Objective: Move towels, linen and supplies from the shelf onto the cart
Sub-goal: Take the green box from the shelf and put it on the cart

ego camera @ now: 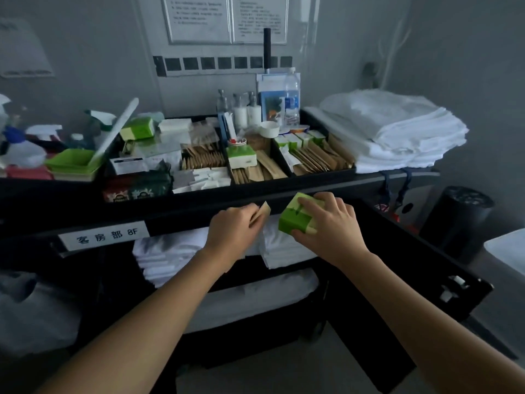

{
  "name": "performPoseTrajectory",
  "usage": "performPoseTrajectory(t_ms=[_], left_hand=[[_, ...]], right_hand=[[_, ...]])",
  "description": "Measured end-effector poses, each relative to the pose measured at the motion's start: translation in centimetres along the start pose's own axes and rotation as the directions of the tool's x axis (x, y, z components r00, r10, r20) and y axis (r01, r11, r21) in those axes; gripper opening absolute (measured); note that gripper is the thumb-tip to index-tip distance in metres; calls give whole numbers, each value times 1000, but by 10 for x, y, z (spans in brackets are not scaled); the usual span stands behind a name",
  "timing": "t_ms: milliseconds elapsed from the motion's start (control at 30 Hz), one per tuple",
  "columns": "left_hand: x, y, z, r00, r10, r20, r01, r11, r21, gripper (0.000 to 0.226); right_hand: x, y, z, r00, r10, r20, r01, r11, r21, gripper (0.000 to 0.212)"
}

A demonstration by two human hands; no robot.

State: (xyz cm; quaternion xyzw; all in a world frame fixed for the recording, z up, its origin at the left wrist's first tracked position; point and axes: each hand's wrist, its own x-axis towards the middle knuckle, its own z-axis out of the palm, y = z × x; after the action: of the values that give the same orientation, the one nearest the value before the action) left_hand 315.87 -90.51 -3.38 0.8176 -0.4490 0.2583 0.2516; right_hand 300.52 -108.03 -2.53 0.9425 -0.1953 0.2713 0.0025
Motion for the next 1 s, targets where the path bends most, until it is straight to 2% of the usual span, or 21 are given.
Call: performPoseTrajectory(t_ms=[300, 700, 867, 933, 1000], left_hand=[[80, -4, 40, 1000, -4, 16, 5, 997, -76, 46], [251, 54, 139, 996, -64, 53, 68, 995, -72, 30], [305, 56, 191, 976, -200, 88, 208, 973, -103, 28], [316, 50, 207, 943, -315, 104, 328, 934, -140, 28], [318, 43, 218, 889, -433, 151, 455, 874, -169, 40]], right_hand=[[54, 37, 22, 1000, 13, 23, -13, 1000, -17, 75], [152, 166, 44, 999, 36, 5, -36, 999, -9, 74], [177, 196, 66, 1000, 5, -4, -5, 999, 42, 73], [181, 202, 72, 1000, -1, -1, 1, 999, 51, 73], [183, 206, 75, 1000, -7, -2, 7, 998, 60, 73]])
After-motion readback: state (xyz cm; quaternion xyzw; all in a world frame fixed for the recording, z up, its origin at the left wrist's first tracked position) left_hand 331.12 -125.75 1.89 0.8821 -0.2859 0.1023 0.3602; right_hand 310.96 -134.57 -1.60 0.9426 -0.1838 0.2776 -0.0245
